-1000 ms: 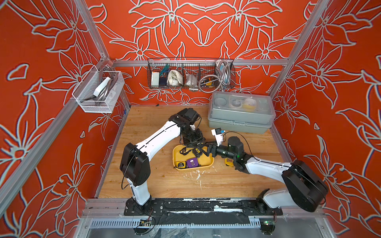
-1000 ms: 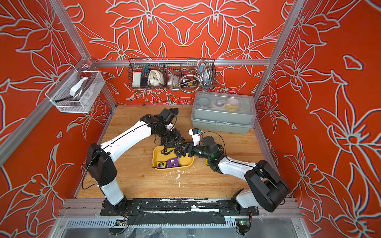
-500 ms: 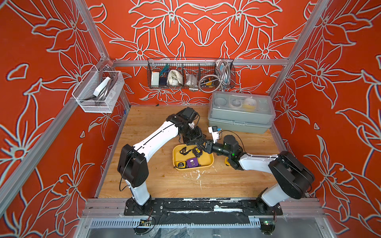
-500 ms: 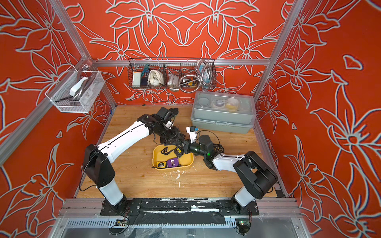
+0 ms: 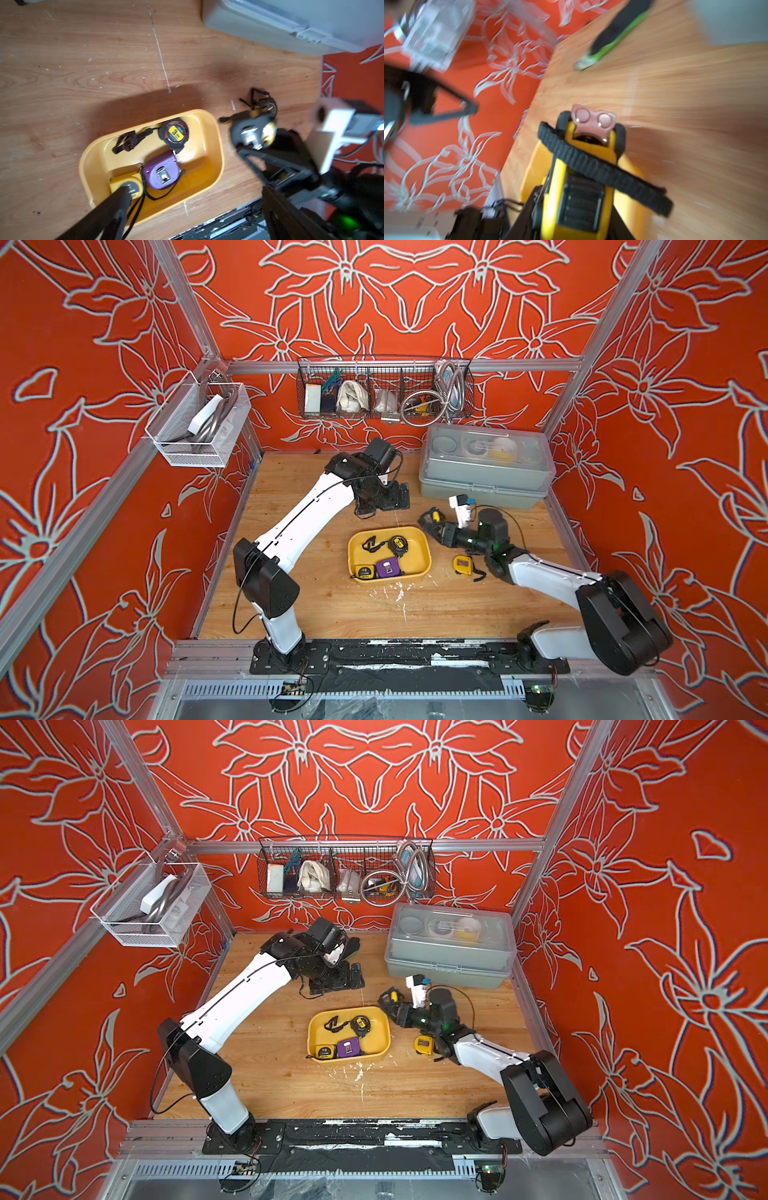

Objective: Take the tape measure out of the storage box
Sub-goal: Place the tape measure at the center of the board.

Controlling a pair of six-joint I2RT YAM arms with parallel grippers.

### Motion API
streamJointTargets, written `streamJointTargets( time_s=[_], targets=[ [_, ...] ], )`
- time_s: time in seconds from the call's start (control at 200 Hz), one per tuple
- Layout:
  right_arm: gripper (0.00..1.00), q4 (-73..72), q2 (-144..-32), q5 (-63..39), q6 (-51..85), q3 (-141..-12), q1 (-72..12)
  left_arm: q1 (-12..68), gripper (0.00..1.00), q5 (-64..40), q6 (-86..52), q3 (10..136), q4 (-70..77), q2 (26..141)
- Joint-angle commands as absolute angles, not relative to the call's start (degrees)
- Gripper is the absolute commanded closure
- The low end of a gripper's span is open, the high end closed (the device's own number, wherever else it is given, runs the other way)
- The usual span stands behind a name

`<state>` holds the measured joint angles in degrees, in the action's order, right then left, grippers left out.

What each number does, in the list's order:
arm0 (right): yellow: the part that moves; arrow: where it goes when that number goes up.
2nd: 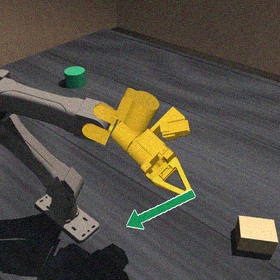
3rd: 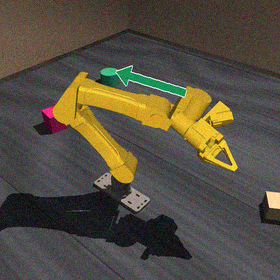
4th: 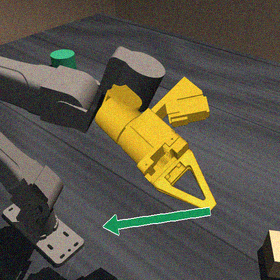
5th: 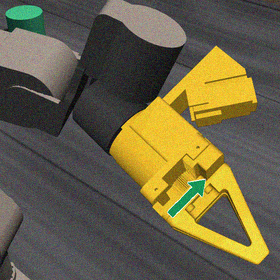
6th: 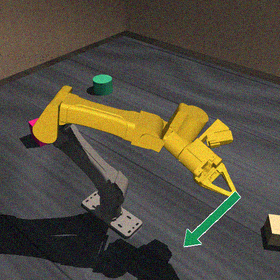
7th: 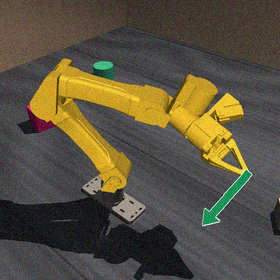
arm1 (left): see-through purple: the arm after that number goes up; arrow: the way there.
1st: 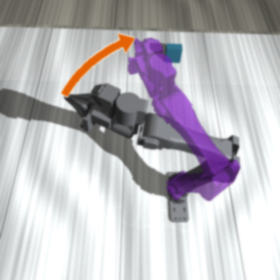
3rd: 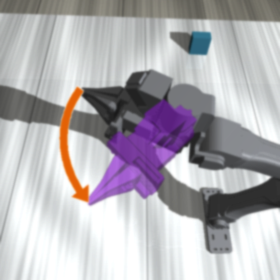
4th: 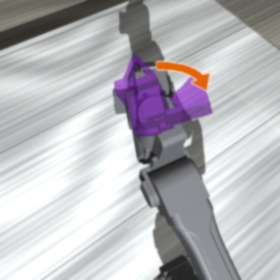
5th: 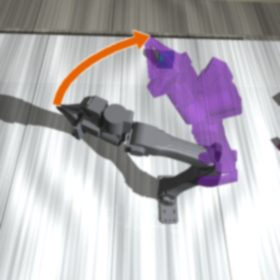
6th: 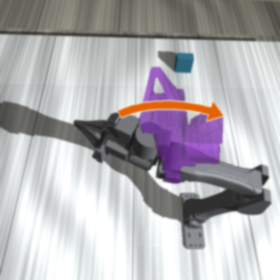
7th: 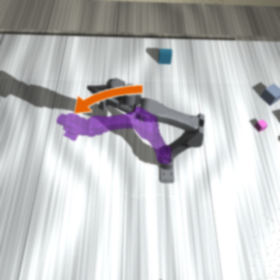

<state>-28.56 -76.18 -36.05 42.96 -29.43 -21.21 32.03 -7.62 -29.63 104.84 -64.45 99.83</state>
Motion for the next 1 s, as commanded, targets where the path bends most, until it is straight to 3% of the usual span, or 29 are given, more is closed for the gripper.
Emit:
streamJointTargets(
  time_s=[0.0,0.205,0.435,0.526,0.666,0.766,0.821,0.996],
  targets=[
    [0.91,-18.36,-75.15,-41.66,39.96,-31.06,-15.59,32.17,0.01,-5.01,-23.49,100.93,-68.71,103.18],
    [0.92,-14.15,-89.35,-50.62,40.47,-37.02,-11.71,32.91,0.0,-5.99,-21.31,95.95,-65.11,106.86],
    [0.92,-7.13,-93.44,-48.58,37.27,-40.93,-11.85,35.72,0.0,-3.45,-20.19,96.24,-63.3,110.34],
    [0.86,-4.18,-94.63,-48.28,36.22,-41.92,-11.87,36.21,0.0,-3.35,-20.25,96.58,-63.13,112.68],
    [0.58,-3.48,-94.62,-47.57,35.82,-42.07,-11.87,36.64,0.0,-3.81,-19.83,96.97,-61.99,115.97],
    [0.18,2.21,-93.25,-45.36,32.71,-44.35,-11.93,37.05,0.0,-3.69,-19.69,97.7,-61.6,118.1],
    [0.02,5.19,-91.6,-43.65,31.05,-45.57,-11.87,37.17,0.0,-3.61,-19.62,98.34,-62.0,119.36],
    [0.0,11.67,-84.73,-38.58,28.13,-47.99,-11.91,37.38,0.0,-3.24,-19.34,99.21,-61.55,120.93]
  ],
)
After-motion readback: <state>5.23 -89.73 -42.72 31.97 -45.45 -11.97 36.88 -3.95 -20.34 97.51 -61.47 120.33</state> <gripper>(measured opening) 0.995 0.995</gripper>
